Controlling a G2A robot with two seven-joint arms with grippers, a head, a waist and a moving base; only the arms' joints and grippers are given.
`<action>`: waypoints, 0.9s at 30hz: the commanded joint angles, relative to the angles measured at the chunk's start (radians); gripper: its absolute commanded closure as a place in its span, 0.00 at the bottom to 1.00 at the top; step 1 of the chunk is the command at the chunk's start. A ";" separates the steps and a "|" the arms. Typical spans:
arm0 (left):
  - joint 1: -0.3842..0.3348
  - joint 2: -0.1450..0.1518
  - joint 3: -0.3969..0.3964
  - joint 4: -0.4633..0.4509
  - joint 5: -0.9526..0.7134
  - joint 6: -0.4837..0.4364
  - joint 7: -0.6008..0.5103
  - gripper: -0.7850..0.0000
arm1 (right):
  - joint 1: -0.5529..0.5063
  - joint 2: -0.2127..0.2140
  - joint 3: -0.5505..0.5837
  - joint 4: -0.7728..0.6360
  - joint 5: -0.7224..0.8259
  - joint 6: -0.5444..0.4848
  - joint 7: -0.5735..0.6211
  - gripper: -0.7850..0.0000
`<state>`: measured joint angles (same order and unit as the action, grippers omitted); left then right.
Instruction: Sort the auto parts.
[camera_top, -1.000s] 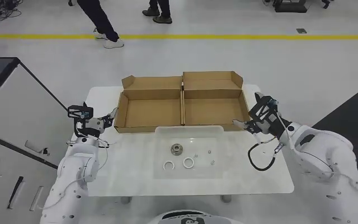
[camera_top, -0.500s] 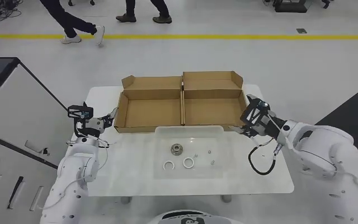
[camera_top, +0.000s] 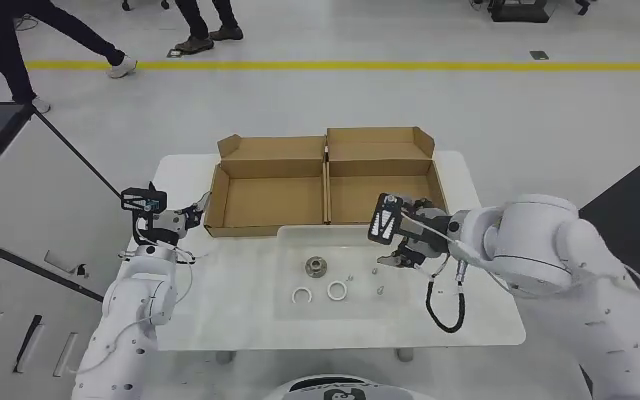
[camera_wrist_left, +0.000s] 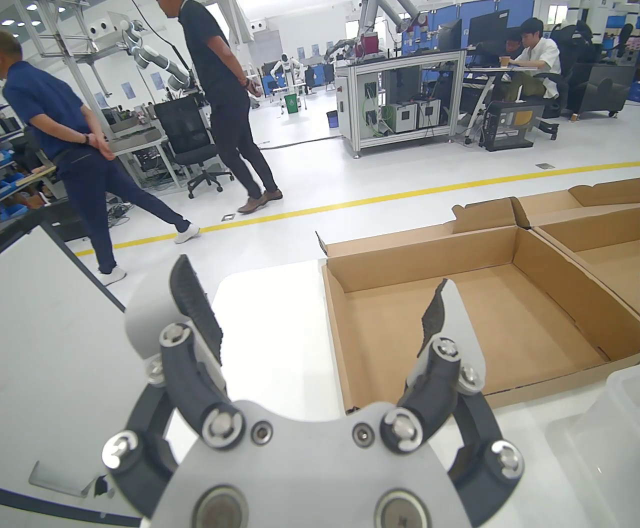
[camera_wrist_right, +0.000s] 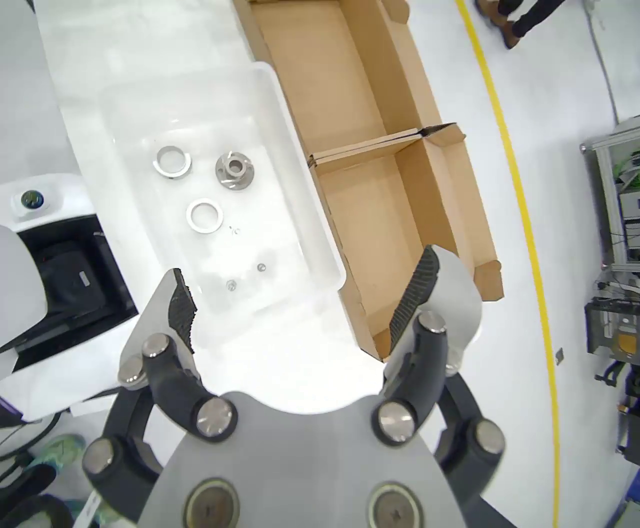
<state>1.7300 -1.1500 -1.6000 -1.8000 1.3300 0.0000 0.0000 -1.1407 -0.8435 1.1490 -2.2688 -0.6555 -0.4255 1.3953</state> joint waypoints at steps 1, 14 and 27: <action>0.000 0.000 0.000 0.000 0.000 0.000 0.000 0.00 | 0.093 0.033 -0.085 0.021 0.040 0.034 0.034 0.00; 0.000 0.000 0.000 0.000 0.000 0.000 0.000 0.00 | 0.495 0.113 -0.600 0.194 0.135 0.031 0.031 0.00; 0.000 0.000 0.000 0.000 0.000 0.000 0.000 0.00 | 0.591 0.066 -0.825 0.324 0.136 -0.074 -0.075 0.00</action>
<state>1.7300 -1.1500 -1.6000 -1.8000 1.3300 0.0000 0.0000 -0.5518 -0.7742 0.3341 -1.9499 -0.5177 -0.4927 1.3274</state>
